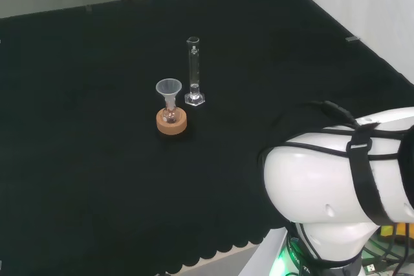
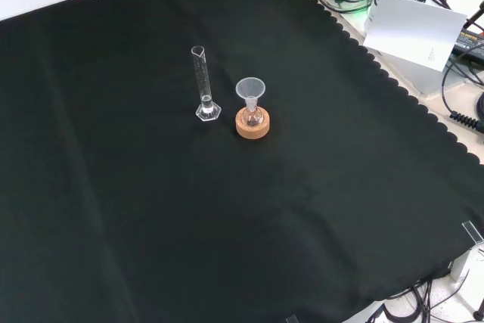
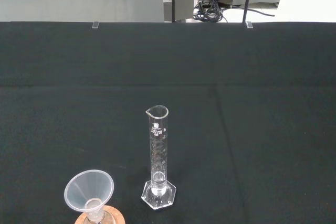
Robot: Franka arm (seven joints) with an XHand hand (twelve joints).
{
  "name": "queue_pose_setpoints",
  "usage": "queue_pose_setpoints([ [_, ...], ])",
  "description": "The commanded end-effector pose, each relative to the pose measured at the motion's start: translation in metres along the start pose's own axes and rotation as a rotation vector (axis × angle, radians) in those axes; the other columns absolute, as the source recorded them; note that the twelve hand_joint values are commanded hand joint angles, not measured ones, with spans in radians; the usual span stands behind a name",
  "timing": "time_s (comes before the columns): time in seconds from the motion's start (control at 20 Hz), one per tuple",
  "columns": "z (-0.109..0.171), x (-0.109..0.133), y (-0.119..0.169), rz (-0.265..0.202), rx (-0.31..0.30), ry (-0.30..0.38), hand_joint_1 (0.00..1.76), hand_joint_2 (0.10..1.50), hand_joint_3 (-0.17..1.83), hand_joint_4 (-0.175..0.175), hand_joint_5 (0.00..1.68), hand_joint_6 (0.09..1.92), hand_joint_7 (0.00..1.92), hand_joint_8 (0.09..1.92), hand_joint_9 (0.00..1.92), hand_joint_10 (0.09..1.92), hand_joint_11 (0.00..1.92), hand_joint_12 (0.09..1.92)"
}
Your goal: Pick up the graduated cylinder.
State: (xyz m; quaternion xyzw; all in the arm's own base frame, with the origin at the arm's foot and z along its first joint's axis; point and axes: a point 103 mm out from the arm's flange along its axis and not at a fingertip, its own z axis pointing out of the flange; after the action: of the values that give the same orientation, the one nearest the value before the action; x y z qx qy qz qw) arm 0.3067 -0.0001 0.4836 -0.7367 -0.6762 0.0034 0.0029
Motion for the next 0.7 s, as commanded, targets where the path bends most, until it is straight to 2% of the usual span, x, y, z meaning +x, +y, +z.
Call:
queue_pose_setpoints([
  [0.05,0.0,0.0,0.0,0.0,-0.008,-0.01,0.15,1.29,0.02,-0.037,0.22,0.11,0.04,0.51,0.47,0.09,0.12,1.35],
  [0.2,0.0,0.0,0.001,0.001,-0.006,-0.016,0.01,1.37,0.06,-0.032,0.2,0.09,0.0,0.47,0.43,0.09,0.12,1.35],
  [0.7,0.01,-0.008,0.013,0.03,0.007,-0.004,0.0,1.38,0.07,-0.03,0.21,0.09,0.0,0.47,0.43,0.09,0.11,1.35],
])
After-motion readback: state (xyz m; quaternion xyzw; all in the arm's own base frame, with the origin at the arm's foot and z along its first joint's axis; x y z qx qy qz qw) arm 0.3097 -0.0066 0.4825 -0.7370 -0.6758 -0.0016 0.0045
